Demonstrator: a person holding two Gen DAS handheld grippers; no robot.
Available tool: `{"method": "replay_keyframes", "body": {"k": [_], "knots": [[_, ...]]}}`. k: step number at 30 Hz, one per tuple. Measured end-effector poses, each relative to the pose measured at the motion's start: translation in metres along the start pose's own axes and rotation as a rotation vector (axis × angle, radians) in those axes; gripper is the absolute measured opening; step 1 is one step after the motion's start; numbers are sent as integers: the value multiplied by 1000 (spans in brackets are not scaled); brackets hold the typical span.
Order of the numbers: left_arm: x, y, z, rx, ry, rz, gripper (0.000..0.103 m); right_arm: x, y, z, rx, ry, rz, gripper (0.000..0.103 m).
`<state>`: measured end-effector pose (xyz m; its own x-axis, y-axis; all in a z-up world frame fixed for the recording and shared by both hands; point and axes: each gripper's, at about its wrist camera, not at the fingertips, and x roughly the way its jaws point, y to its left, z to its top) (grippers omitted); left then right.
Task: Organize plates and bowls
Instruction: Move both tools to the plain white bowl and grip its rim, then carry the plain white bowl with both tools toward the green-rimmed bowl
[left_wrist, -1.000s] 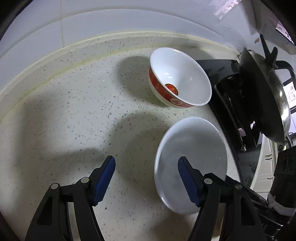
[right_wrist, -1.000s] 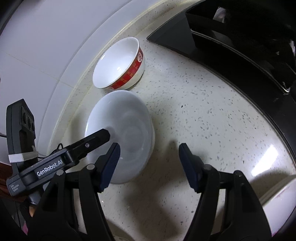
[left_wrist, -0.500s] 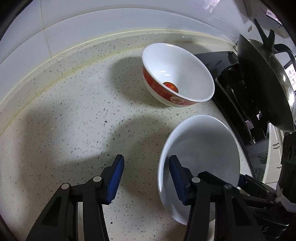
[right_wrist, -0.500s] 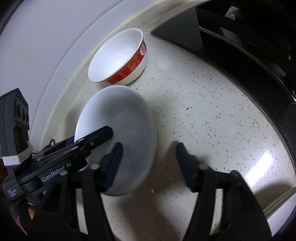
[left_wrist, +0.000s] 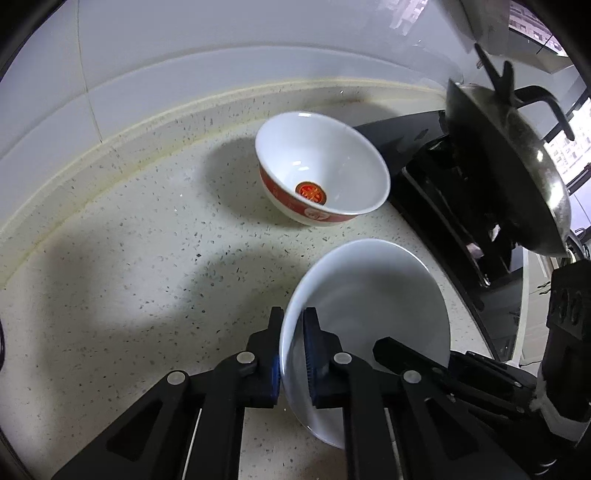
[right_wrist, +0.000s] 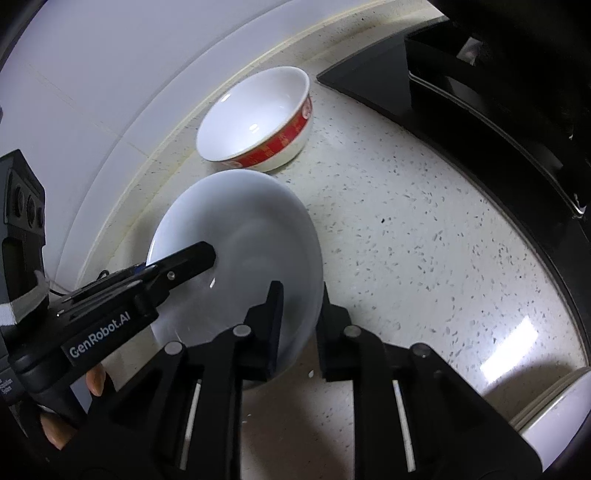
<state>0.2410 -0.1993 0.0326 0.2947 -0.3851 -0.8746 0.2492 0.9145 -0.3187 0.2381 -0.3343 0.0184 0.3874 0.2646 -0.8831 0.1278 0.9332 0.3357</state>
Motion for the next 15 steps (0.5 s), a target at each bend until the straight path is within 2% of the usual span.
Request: {"method": "replay_keyframes", "body": {"k": [15], "knots": [[-50, -6, -22, -7, -24, -7, 11, -42, 21, -12, 13, -13, 22, 19]]}}
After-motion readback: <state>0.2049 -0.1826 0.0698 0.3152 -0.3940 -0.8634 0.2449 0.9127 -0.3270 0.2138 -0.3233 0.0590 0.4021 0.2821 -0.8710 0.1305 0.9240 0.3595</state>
